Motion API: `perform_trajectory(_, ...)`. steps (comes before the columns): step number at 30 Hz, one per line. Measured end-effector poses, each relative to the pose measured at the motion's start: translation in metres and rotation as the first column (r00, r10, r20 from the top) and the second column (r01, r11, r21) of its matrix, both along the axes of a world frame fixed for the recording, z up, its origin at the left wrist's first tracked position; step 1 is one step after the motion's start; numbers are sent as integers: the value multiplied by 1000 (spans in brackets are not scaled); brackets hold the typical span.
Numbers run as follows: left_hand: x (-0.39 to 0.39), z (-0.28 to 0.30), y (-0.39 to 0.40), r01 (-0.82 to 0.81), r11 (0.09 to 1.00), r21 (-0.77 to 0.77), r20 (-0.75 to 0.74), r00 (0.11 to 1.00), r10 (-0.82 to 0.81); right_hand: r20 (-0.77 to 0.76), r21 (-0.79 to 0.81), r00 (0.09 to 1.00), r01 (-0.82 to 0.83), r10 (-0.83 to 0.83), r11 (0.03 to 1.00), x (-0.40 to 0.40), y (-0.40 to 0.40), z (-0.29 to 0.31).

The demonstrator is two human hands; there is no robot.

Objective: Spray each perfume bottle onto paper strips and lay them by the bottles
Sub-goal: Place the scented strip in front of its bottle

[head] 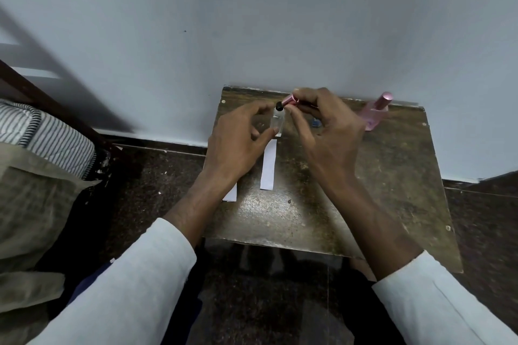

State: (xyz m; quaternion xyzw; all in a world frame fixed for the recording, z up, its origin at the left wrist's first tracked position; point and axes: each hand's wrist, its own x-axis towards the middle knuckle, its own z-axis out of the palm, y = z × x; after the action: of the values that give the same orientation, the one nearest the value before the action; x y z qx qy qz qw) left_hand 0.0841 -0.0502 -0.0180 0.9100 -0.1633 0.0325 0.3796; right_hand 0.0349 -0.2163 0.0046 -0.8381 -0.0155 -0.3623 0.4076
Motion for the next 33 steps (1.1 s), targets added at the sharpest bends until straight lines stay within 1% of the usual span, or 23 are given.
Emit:
perform_trajectory(5,3,-1,1,-10,1000,12,7,1000,10,18,-141,999,-26,29,990,13,3,-4)
perform_trajectory(10,7,-4,1,-9,999,33,2,1000,9,-68,-221,996,-63,49,973,20,2,-10)
perform_trajectory(15,9,-6,2,-28,999,37,-1,1000,28,-136,-190,989,-85,59,978,23,2,-13)
perform_trajectory(20,7,-3,2,-4,999,46,1,1000,4,-162,-163,985,-93,66,982,19,-1,-9)
perform_trajectory(22,7,-1,4,4,998,62,-4,1000,-4,-211,-142,976,-83,52,986,15,-2,-8)
perform_trajectory(24,7,1,10,16,995,102,25,1000,-18,-260,-137,965,-69,32,988,12,-5,-10)
perform_trajectory(28,2,1,29,36,969,245,95,994,-61,-360,-172,933,-89,22,981,9,-8,-20)
perform_trajectory(33,0,1,36,127,943,307,84,984,-160,-397,-117,916,-106,51,988,14,-5,-25)
